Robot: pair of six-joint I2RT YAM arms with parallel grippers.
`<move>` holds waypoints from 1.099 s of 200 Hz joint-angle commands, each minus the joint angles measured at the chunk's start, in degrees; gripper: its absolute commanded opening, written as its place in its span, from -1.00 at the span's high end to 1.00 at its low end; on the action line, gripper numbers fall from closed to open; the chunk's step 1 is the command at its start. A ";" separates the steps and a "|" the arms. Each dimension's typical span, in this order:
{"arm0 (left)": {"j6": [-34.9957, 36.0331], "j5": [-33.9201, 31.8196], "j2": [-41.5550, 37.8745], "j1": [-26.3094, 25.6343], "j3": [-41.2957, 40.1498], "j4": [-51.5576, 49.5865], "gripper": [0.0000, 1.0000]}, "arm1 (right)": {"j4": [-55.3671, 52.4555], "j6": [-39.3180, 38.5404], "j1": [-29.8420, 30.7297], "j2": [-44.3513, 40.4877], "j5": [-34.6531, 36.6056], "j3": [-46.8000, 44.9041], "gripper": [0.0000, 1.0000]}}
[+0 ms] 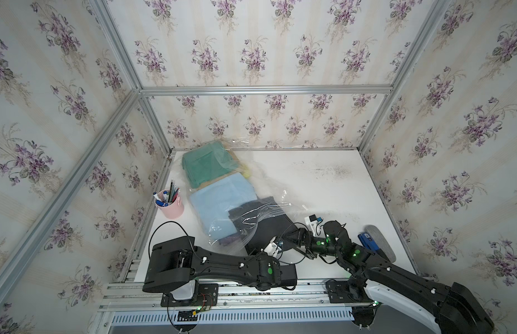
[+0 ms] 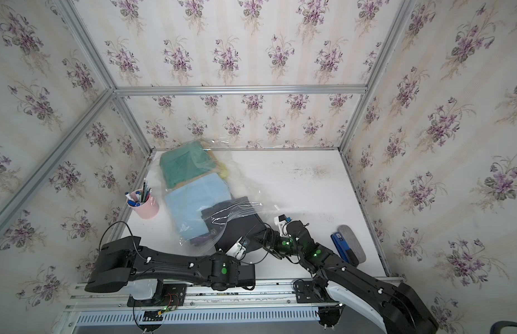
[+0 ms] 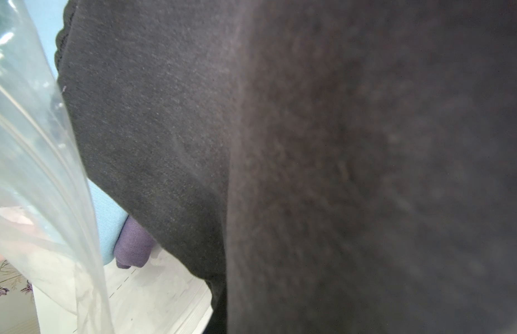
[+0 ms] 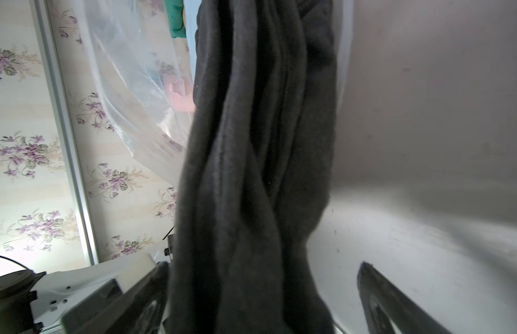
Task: Take the trousers out of the vacuum bag
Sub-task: Take out the trousers from the vacuum bag.
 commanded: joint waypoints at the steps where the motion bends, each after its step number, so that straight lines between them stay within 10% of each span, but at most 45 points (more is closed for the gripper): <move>1: -0.79 -0.81 -0.27 -0.03 0.09 1.21 0.92 | 7.52 2.60 0.19 2.18 -2.33 -0.18 -1.00; 91: -0.97 -0.67 -0.59 -0.09 0.53 0.92 0.93 | 14.48 3.95 0.63 8.87 -4.08 1.66 -0.75; 220: -2.27 -3.07 0.03 -2.50 4.38 -1.74 1.00 | 6.42 -0.24 0.63 7.28 3.49 7.39 0.93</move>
